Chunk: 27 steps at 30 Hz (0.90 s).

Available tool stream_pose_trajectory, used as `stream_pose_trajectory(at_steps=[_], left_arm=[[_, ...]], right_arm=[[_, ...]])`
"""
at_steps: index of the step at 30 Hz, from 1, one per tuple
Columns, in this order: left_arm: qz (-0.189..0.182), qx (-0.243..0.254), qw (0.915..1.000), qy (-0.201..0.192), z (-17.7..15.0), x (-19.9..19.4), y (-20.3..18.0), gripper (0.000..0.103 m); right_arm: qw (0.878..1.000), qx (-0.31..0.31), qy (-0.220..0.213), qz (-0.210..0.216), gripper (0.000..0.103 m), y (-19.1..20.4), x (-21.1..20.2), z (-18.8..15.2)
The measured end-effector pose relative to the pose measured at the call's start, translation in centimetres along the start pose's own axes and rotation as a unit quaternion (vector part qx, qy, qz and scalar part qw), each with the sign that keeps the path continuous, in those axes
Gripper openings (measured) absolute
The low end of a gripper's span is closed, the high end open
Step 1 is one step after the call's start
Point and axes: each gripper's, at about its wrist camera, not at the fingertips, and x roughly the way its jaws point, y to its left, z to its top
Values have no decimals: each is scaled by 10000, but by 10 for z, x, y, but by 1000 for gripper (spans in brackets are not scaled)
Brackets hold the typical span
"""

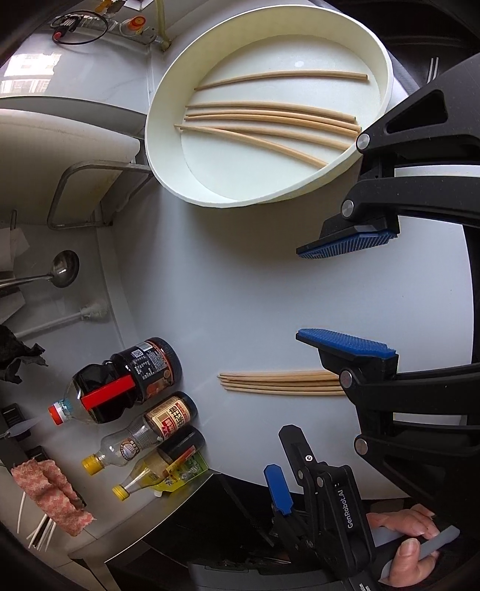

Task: Organize utensils
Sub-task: 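Withdraw both open grippers from the basin back toward the chopstick bundle, then close the left gripper on another chopstick while the right gripper grasps one too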

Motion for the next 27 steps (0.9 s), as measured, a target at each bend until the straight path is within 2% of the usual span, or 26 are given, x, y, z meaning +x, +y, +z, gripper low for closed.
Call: stream_pose_trajectory(at_steps=[12,27], left_arm=[[86,-353,9993,119,-18,9,44,78],[163,-744,9967,281,-39,26,79,78]], right_arm=[[9994,-265,199,109,41,36,20,-3],[9982,-403,413,144,42,51,59,-11]])
